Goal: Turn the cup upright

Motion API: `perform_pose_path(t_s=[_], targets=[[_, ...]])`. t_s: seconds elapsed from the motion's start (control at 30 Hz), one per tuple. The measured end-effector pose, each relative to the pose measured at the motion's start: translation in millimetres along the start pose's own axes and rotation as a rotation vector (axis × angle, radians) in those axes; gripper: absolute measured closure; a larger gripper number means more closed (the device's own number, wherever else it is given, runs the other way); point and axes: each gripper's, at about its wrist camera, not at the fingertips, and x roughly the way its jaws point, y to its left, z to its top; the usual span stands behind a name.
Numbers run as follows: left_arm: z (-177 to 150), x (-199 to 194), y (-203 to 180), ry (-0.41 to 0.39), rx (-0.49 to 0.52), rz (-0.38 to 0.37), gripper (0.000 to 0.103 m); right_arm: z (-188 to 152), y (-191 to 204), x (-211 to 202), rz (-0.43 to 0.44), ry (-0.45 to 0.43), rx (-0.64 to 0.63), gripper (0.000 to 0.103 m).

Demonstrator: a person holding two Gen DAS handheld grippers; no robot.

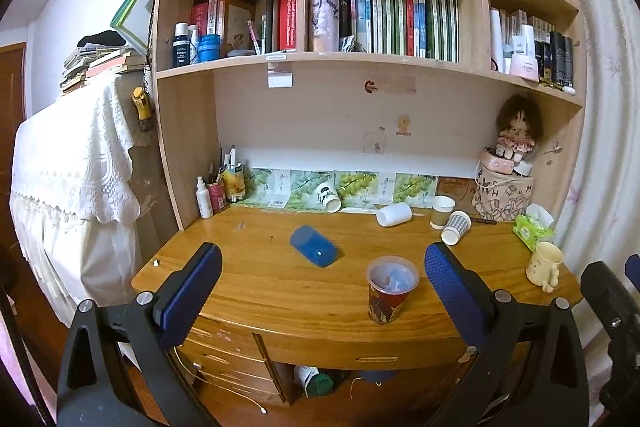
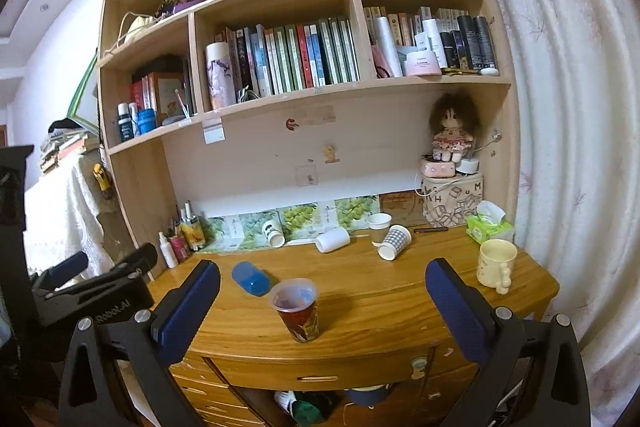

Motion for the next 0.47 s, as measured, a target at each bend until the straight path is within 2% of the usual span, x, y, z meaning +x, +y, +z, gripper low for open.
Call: perform_pose_path(t_s=[0.47], targets=[[-3.2, 7.2, -1.9, 0.056, -0.02, 0.007, 0.001, -0.4, -5.0, 0.8, 0.004, 0.022, 0.016, 0.0]])
